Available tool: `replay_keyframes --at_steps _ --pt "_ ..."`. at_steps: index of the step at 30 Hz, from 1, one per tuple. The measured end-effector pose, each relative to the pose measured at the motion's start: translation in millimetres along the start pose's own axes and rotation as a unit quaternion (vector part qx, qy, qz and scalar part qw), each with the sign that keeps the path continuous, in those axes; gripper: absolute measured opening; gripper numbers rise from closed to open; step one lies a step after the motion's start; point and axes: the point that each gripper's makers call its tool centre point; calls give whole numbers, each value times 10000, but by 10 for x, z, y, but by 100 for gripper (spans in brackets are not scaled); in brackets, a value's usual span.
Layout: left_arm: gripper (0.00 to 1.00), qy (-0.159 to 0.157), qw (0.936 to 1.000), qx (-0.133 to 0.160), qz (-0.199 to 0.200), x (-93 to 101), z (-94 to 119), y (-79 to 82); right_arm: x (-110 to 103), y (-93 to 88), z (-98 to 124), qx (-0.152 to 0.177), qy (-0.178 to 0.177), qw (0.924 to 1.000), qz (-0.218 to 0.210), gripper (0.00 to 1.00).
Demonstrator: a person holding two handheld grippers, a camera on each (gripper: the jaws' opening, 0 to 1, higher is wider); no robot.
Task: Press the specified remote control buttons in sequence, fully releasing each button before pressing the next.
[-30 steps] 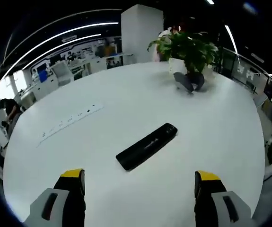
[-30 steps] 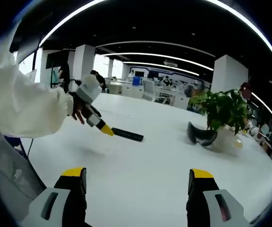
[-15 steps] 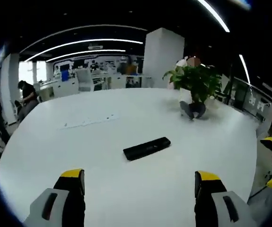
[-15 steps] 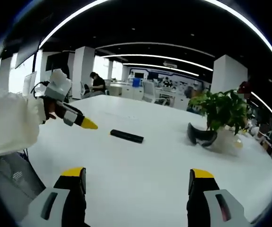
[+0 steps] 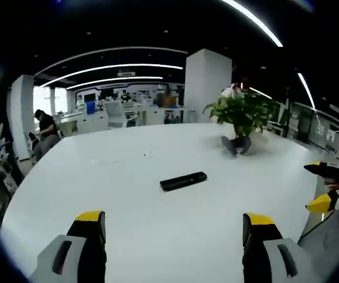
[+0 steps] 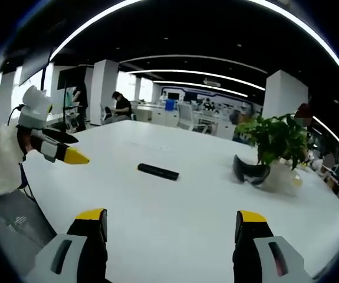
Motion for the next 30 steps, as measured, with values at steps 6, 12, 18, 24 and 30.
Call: replay_keyframes --at_steps 6,12,18,24,30 --pt "95 305 9989 163 314 -124 269 -62 7 9 11 19 -21 10000 1 89" --pt "96 578 9974 439 -5 -113 503 -131 10 3 15 -8 -31 10000 -5 89" --pt "96 626 9977 253 -61 -75 505 -275 -8 -3 11 -41 -9 10000 31 88" --pt "96 645 9966 307 -413 -18 565 -280 57 -29 12 -96 -134 9999 -44 88" --pt "99 605 9967 288 -455 32 561 -272 57 -42 4 -136 -159 9998 0 87"
Point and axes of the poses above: the point that each gripper's makers call its tool centre point, and the gripper's own axes: z roughly backward along the fingers, x roughly to its right, y roughly out of its top, and after that the axes turned 6 degrees about z, right-handed
